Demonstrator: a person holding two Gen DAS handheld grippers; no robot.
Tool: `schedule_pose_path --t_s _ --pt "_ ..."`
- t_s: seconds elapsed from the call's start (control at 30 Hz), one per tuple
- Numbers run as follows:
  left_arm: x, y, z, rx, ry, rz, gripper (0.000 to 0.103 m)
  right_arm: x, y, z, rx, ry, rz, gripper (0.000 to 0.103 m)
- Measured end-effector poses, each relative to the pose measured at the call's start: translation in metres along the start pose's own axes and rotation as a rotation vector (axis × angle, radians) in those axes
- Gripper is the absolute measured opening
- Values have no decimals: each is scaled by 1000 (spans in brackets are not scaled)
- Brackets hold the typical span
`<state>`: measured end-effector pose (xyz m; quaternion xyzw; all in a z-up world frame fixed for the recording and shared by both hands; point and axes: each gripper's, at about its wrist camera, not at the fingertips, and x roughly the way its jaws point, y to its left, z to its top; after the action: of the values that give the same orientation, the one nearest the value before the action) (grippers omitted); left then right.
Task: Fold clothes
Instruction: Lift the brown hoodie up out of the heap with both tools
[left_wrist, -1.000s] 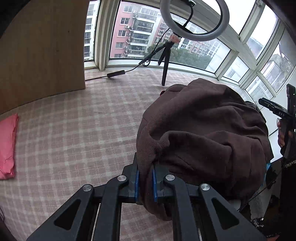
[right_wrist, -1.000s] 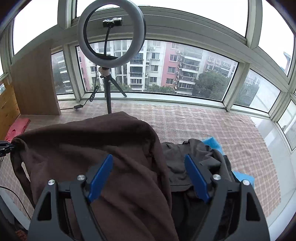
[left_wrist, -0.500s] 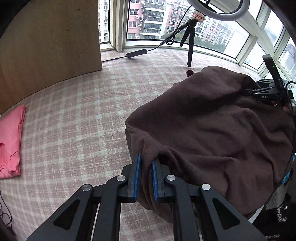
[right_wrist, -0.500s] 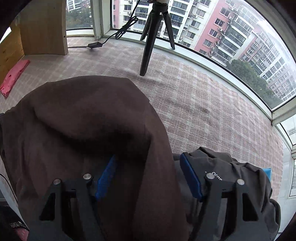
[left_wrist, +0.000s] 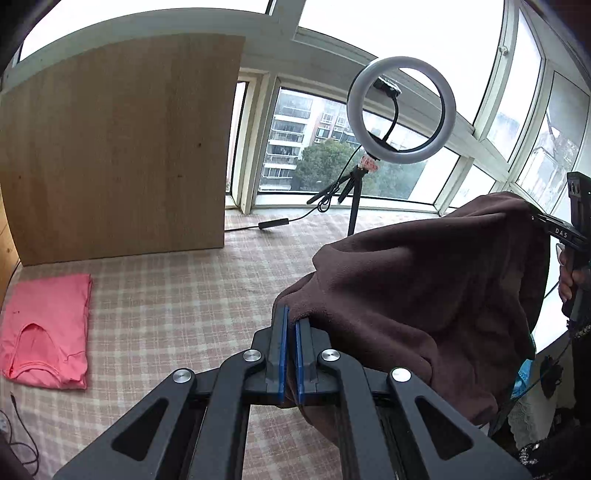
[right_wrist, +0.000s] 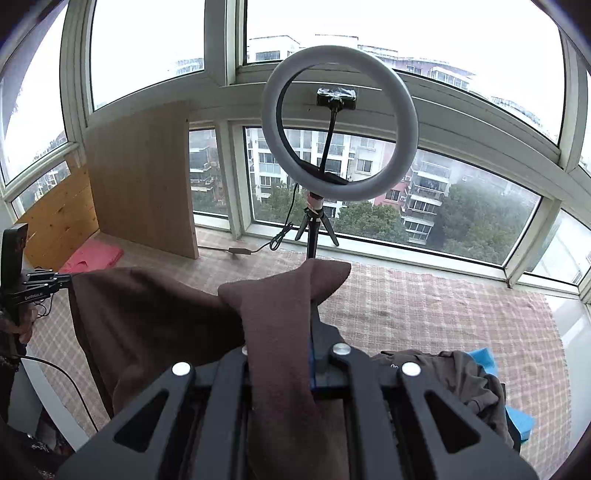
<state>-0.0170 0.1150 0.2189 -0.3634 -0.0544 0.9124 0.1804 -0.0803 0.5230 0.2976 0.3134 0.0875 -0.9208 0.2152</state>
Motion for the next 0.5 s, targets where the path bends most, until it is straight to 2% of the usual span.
schedule_pose_path --t_s 0.1,0.27,0.33,0.4,0.5 --pt "-65 9 16 31 -96 17 3 -53 26 8 18 -92 11 8" --pt "-173 29 30 52 -227 77 3 -118 76 13 38 -197 97 8" --pt "-207 39 33 68 -266 117 3 -125 99 17 24 -203 141 8" --pt "-221 51 34 78 -270 165 3 -116 119 25 21 -196 188 8" --pt "-205 68 27 97 -196 240 3 -66 142 35 44 -130 247 8"
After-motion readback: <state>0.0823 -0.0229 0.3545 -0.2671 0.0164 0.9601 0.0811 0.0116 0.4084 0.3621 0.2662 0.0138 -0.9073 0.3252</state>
